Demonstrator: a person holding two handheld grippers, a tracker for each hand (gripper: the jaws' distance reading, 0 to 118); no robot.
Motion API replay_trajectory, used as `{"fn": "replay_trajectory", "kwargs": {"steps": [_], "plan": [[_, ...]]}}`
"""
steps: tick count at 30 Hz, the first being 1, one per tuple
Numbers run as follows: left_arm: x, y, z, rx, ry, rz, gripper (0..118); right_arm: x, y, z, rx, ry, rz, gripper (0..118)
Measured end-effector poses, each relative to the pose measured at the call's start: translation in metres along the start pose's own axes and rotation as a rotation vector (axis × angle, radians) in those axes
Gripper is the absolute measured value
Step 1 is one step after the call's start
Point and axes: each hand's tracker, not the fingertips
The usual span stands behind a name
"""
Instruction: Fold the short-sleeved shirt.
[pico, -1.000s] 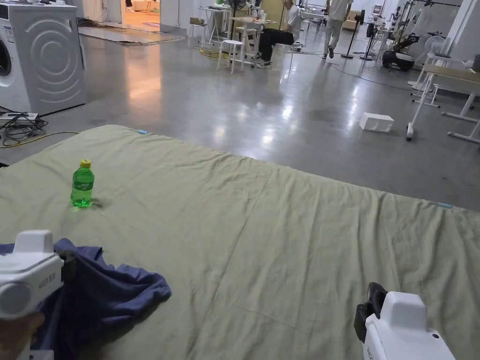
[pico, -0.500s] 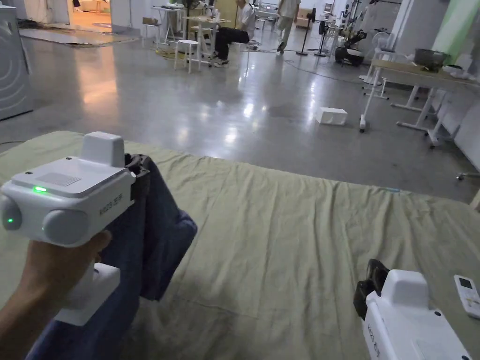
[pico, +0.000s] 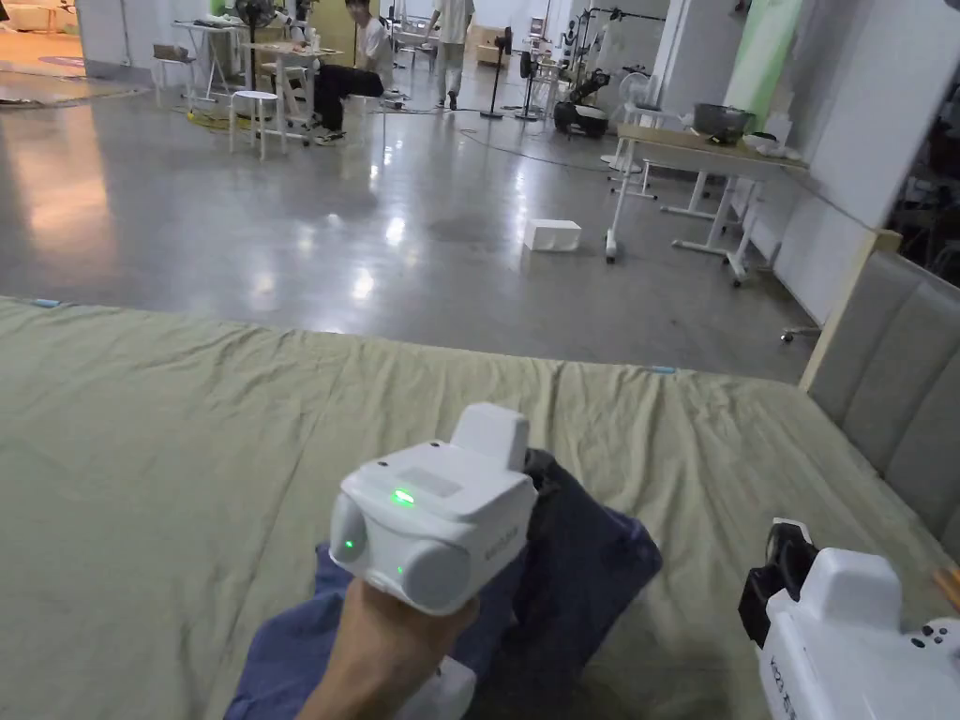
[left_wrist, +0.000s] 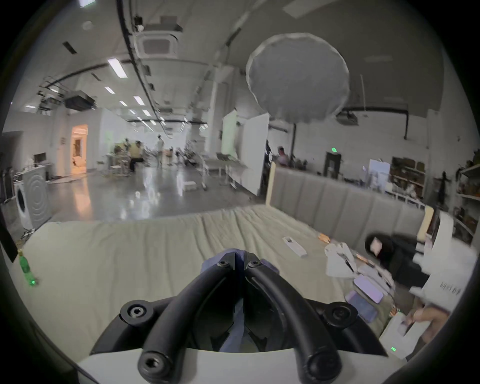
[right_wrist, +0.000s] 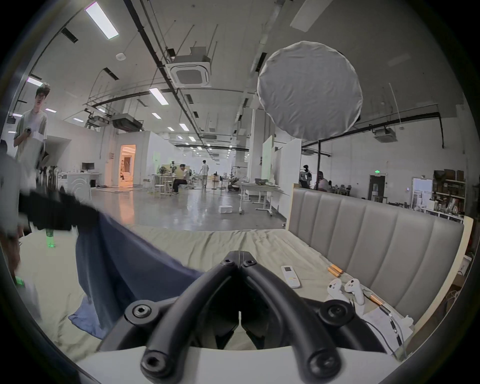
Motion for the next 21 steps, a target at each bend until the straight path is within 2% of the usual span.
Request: {"fn": "replay_trajectory", "kwargs": {"steps": [5,8,9,10,11,13,14,17,19,21], "plan": [[0.034,-0.061,-0.041,-0.17,-0.054,0.049,7,0.01,-0.013,0.001,-0.038,-0.022,-0.015,0],[0.039,-0.081,-0.042,-0.202,-0.064,0.063,10,0.01,-0.018,0.001,-0.058,-0.017,-0.017,0],[0.038,-0.083,-0.039,-0.199,-0.064,0.062,20,0.009,-0.019,0.001,-0.06,-0.016,-0.014,0],[0.037,-0.085,-0.035,-0.192,-0.044,0.062,41,0.007,-0.018,0.002,-0.061,-0.013,-0.01,0],[0.032,-0.083,-0.03,-0.175,-0.035,0.066,70,0.006,-0.018,0.002,-0.062,-0.009,-0.01,0],[0.017,-0.078,-0.014,-0.102,-0.023,0.103,98,0.002,-0.017,0.002,-0.061,0.001,-0.009,0],[0.006,-0.075,-0.004,-0.063,-0.008,0.113,104,-0.001,-0.015,0.001,-0.058,0.004,-0.008,0],[-0.022,-0.066,0.02,0.012,0.085,0.112,104,-0.009,-0.012,-0.001,-0.052,0.021,-0.015,0],[-0.041,-0.064,0.04,0.034,0.18,0.091,101,-0.017,-0.01,0.0,-0.049,0.037,-0.017,0],[-0.059,-0.068,0.059,0.069,0.25,0.086,82,-0.024,-0.012,-0.002,-0.042,0.052,-0.011,0]]}}
